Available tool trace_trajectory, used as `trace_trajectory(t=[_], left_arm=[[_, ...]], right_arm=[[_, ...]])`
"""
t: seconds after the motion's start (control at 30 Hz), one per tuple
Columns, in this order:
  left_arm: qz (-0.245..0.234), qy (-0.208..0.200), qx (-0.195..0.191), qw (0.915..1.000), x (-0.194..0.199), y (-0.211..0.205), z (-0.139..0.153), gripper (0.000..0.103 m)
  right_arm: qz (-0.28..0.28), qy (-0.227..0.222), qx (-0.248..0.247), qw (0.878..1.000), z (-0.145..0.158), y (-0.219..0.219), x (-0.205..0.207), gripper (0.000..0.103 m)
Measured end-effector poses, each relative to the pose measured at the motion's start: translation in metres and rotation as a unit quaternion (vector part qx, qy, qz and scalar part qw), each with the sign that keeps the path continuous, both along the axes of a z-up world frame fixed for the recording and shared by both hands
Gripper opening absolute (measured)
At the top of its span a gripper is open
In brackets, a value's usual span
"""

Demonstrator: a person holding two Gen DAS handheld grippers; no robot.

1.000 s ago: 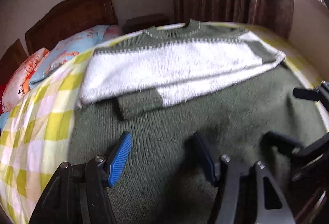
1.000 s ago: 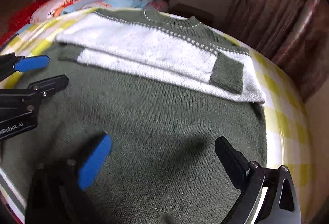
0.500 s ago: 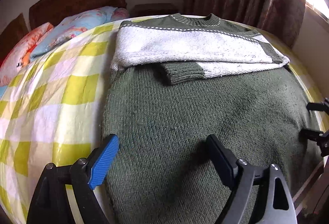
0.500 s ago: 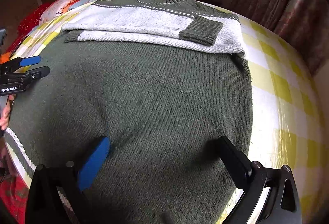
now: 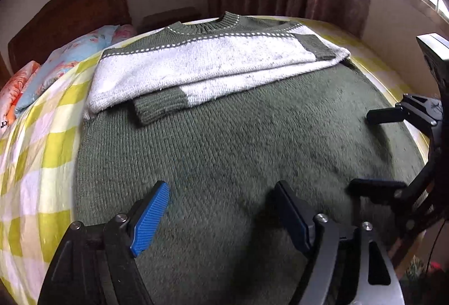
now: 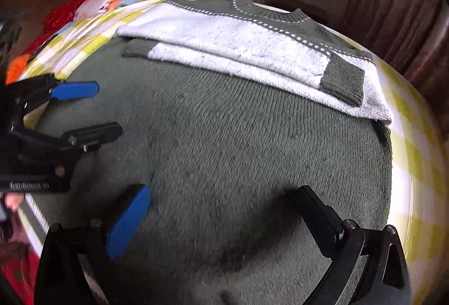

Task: Fold small clothes
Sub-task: 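Move both open grippers down to the white-striped hem ribbing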

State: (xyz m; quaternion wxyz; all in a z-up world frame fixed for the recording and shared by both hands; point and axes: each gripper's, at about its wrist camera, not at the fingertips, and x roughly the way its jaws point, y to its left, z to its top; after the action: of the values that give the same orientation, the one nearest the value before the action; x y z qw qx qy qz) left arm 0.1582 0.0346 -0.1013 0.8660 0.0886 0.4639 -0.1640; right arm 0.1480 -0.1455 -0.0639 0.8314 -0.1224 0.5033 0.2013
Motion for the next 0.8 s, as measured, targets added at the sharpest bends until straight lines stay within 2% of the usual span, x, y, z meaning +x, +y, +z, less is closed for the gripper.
trace_trajectory(t=[0.17,0.27,0.33,0.37,0.43,0.47,0.53,0.57,0.6,0.67,0.77,0.8], left_arm=[[-0.019,0.019,0.01,0.9996,-0.032,0.023,0.0,0.083],[0.003,0.037,0.003,0.9993,-0.034,0.031,0.003,0.082],[0.018,0.049,-0.005,0.9986,-0.029,0.027,0.008,0.076],[0.017,0.04,-0.012,0.999,-0.028,0.022,0.012,0.071],[0.01,0.014,-0.03,0.9994,-0.026,0.007,0.018,0.071],[0.004,0.013,-0.033,0.9994,-0.024,-0.001,0.016,0.071],[-0.009,0.031,-0.003,0.9995,-0.024,-0.015,0.0,0.072],[-0.023,-0.005,0.018,0.9996,-0.033,-0.019,0.001,0.074],[-0.031,-0.014,0.025,0.9991,-0.039,-0.018,0.0,0.075],[-0.027,0.003,-0.004,0.9996,-0.045,-0.002,-0.001,0.076],[-0.03,-0.006,0.001,0.9995,-0.065,0.019,-0.002,0.079],[-0.026,-0.005,-0.01,0.9996,-0.07,0.027,-0.001,0.079]], right_arm=[[0.024,0.015,-0.009,1.0,0.0,-0.024,-0.04,0.103],[0.01,0.022,-0.007,1.0,0.004,-0.03,-0.041,0.103],[-0.002,0.026,-0.019,0.999,0.006,-0.026,-0.037,0.103],[-0.001,0.013,-0.026,1.0,0.01,-0.018,-0.034,0.103],[0.012,-0.011,-0.019,1.0,0.015,0.0,-0.029,0.103],[0.02,-0.009,-0.011,1.0,0.014,0.009,-0.026,0.103],[0.034,0.008,-0.021,0.999,0.003,0.025,-0.022,0.103],[0.033,-0.001,-0.011,0.999,0.004,0.025,-0.022,0.103],[0.038,0.006,-0.007,0.999,0.004,0.022,-0.024,0.103],[0.053,0.014,-0.007,0.998,0.005,0.01,-0.03,0.103],[0.05,0.023,-0.007,0.998,0.005,-0.012,-0.046,0.103],[0.046,0.022,-0.002,0.999,0.005,-0.02,-0.052,0.103]])
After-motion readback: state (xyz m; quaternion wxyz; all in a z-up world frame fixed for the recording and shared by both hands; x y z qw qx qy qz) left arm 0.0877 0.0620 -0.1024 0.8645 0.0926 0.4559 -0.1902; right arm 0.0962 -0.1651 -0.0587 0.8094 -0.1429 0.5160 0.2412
